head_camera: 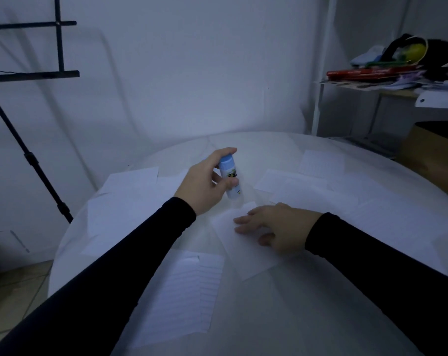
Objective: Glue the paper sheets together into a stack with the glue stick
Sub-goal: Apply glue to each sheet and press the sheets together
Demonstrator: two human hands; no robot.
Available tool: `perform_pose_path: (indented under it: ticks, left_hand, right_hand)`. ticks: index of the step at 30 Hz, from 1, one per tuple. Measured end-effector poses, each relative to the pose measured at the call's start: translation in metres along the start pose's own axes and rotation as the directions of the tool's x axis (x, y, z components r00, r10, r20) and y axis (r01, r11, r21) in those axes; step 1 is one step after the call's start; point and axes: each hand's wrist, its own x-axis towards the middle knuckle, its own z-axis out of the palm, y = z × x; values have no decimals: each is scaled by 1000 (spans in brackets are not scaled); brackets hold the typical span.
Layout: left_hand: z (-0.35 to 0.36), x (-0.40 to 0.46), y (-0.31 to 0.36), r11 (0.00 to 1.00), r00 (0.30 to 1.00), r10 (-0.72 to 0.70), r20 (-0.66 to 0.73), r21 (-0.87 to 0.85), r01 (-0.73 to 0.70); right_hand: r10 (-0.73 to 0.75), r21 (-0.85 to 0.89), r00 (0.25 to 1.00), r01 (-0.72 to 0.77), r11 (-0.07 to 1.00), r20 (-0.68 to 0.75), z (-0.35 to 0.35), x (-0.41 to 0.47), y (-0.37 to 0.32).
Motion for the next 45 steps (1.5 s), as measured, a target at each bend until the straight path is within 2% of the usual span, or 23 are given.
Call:
perform_pose_path:
  ticks: [13, 20, 27, 45]
  left_hand:
    - [33, 15, 12, 999, 998, -31, 51, -9, 31]
    - [32, 17, 13, 999, 994, 30, 105, 12, -32]
    - [27, 15, 12, 998, 993, 56, 103, 25, -59]
    - [0, 4, -2, 998, 992, 53, 117, 35, -57]
  right_hand:
    - [6, 89, 995, 2, 996, -95, 8, -9, -4]
    - [20, 170, 990, 4, 985, -137, 10, -9, -1]
    - [19, 186, 990, 8, 983, -143, 12, -9, 2]
    - [11, 216, 986, 26, 976, -168, 12, -10, 3]
